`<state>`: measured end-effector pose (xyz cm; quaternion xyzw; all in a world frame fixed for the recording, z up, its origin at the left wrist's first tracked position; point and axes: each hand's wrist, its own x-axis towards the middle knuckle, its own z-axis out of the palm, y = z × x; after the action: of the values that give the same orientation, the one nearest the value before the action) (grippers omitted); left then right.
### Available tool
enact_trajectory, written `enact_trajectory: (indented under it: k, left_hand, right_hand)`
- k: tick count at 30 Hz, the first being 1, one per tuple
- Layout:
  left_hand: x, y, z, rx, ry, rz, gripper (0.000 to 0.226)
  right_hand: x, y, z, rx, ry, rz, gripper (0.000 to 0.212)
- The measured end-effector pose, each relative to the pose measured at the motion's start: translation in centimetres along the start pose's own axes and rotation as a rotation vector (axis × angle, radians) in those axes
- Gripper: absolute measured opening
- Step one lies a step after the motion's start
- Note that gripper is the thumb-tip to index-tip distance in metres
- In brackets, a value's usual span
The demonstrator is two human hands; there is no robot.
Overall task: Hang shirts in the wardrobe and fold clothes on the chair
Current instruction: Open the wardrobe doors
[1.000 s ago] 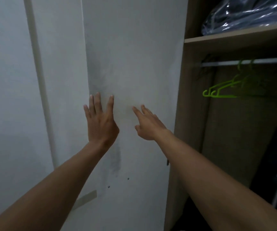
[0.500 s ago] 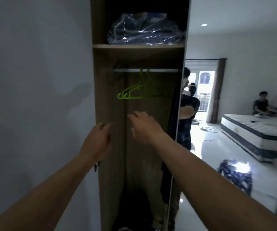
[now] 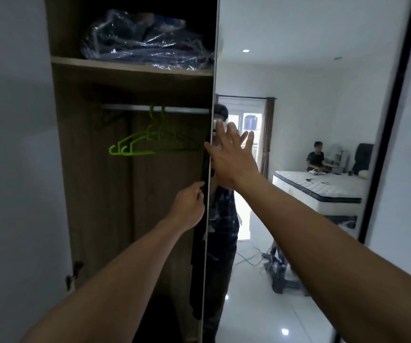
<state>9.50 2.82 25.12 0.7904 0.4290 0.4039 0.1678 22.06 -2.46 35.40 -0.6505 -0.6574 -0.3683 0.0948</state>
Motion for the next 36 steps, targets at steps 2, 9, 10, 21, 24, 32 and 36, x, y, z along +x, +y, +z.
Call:
enact_trajectory:
  k: [2, 9, 10, 21, 24, 32, 36]
  left_hand:
    - [0.7, 0.9, 1.5, -0.164, 0.014, -0.056, 0.041]
    - [0.9, 1.7, 2.5, -0.360, 0.086, -0.183, 0.027]
    - [0.6, 1.8, 2.4, -0.352, 0.090, -0.179, 0.025]
    - [-7.7, 5.0, 1.2, -0.364, 0.177, -0.061, 0.008]
    - [-10.9, 6.6, 1.0, -0.328, 0.189, 0.021, 0.008]
    - [-18.0, 12.4, 2.1, -0.292, 0.171, 0.324, 0.021]
    - [-20.0, 16.1, 3.2, -0.398, 0.068, 0.454, 0.027]
  right_hand:
    - [0.6, 0.4, 0.1, -0.006, -0.019, 0.010, 0.079]
    - [0.5, -0.3, 0.1, 0.029, 0.006, 0.041, 0.047]
    - [0.2, -0.4, -0.1, 0.024, 0.015, 0.045, 0.046]
    - [-8.0, 0.3, -6.5, 0.030, 0.037, 0.012, 0.053]
    - [-11.0, 1.1, -8.8, 0.036, 0.024, 0.007, 0.051]
    - [-20.2, 4.8, -13.9, -0.026, 0.158, 0.031, 0.044]
    - [-24.6, 7.5, -16.0, -0.108, 0.202, 0.076, 0.042]
